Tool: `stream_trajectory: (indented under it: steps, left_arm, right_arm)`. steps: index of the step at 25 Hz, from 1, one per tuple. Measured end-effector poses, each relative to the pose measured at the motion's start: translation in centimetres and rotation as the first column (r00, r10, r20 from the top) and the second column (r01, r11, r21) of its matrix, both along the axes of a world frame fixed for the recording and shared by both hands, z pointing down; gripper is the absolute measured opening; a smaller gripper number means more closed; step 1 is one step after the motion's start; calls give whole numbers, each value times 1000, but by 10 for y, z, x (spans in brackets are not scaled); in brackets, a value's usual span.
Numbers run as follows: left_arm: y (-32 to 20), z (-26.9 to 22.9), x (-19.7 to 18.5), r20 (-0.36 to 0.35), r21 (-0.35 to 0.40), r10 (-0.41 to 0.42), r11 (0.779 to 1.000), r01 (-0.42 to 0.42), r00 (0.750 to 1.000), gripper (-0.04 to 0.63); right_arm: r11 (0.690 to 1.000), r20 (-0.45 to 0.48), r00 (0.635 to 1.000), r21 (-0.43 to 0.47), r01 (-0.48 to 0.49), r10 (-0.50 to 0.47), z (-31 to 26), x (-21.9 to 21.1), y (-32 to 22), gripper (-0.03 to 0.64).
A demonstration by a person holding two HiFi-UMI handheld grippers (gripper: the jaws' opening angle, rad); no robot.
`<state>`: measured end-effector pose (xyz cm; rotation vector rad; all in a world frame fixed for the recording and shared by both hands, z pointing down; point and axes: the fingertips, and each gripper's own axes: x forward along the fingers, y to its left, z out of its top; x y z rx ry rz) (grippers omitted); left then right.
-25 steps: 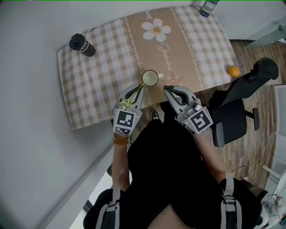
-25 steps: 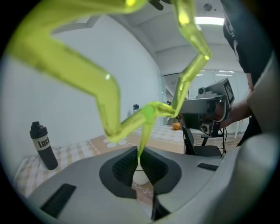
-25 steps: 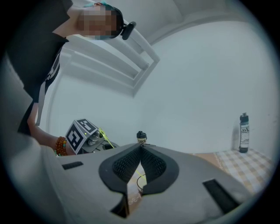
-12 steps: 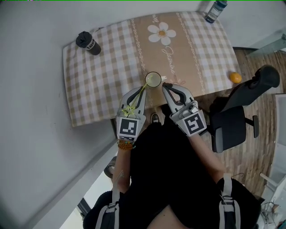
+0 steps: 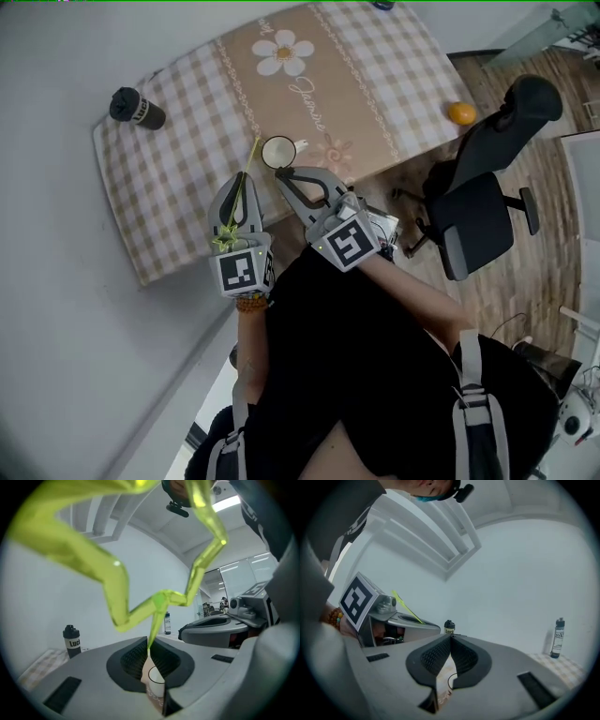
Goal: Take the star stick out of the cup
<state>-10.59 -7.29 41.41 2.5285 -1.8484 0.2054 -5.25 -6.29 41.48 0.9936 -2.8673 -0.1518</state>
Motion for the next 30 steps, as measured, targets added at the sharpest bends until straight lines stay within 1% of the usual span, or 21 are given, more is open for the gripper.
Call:
stream_trajectory:
  steps: [3, 7, 12, 19, 24, 30]
  left_arm:
    - [2, 4, 1, 0, -9, -4, 1000, 4, 1000, 18]
    - [4, 9, 4, 1, -21, 8, 1000, -8, 1000, 18]
    - [7, 15, 10, 4, -39, 20, 999, -20, 1000, 18]
    - [13, 24, 11, -6, -61, 29, 998, -29, 1000, 18]
    - [17, 26, 8, -6, -66, 25, 998, -25, 1000, 18]
    - [18, 25, 3, -6, -59, 14, 998, -14, 1000, 18]
  right_arm:
    - [1000, -1, 1000, 0, 4, -4, 1, 0, 3, 2]
    - [1000, -12, 1000, -24, 4, -5, 8, 0, 8, 2]
    - [999, -20, 1000, -32, 16, -17, 13, -1, 13, 2]
    - [999, -17, 1000, -54, 3, -4, 18, -1, 12, 2]
    - [997, -20, 1000, -70, 12, -13, 23, -5, 16, 2]
    - [998, -32, 999, -60, 27, -29, 22, -10, 16, 2]
